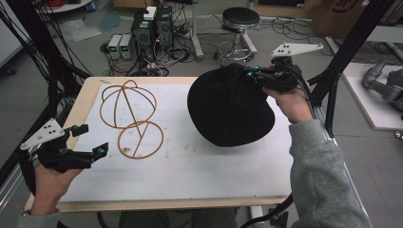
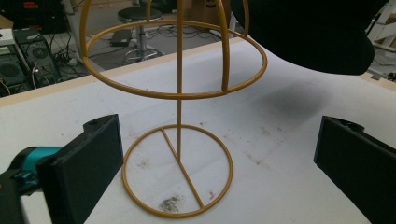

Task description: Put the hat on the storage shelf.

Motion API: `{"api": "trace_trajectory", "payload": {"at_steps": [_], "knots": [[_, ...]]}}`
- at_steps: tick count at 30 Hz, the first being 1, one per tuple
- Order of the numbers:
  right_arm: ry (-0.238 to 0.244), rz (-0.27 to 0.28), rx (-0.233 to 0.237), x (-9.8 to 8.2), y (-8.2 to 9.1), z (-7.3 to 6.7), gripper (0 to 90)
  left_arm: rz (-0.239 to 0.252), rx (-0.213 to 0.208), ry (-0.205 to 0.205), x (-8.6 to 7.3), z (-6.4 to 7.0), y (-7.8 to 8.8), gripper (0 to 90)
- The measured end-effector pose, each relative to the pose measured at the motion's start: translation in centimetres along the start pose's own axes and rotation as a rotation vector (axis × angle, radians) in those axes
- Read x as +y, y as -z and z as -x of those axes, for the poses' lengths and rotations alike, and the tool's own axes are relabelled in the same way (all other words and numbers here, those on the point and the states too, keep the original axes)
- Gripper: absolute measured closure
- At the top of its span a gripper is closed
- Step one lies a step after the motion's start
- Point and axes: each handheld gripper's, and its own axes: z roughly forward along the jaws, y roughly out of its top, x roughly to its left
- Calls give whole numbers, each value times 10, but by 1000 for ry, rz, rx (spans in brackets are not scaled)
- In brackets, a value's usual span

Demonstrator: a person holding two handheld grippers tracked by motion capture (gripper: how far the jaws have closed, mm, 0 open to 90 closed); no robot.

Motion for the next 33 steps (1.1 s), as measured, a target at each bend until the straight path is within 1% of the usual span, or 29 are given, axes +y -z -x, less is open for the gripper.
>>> {"api": "trace_trajectory", "payload": {"at_steps": [1, 6, 9, 16, 19, 20, 21, 30, 33], "knots": [[1, 4, 6, 5, 1, -4, 900, 1, 0, -3, 0, -1, 1, 18], [4, 19, 17, 16, 3, -11, 900, 12, 2, 3, 1, -1, 4, 18], [1, 33, 25, 24, 6, -15, 900, 9, 2, 4, 1, -2, 5, 18], [18, 60, 48, 43, 10, -27, 900, 4, 4, 11, -2, -2, 5, 18], [28, 77, 55, 50, 11, -30, 900, 3, 4, 6, -2, -1, 7, 18], [28, 77, 55, 50, 11, -30, 900, 4, 5, 6, -2, 0, 8, 18], [35, 84, 60, 56, 11, -32, 900, 5, 5, 6, -2, 1, 8, 18], [41, 115, 79, 74, 14, -38, 900, 0, 8, 4, -6, 3, 14, 18], [45, 134, 91, 84, 13, -43, 900, -3, 10, 1, -7, 3, 17, 18]]}}
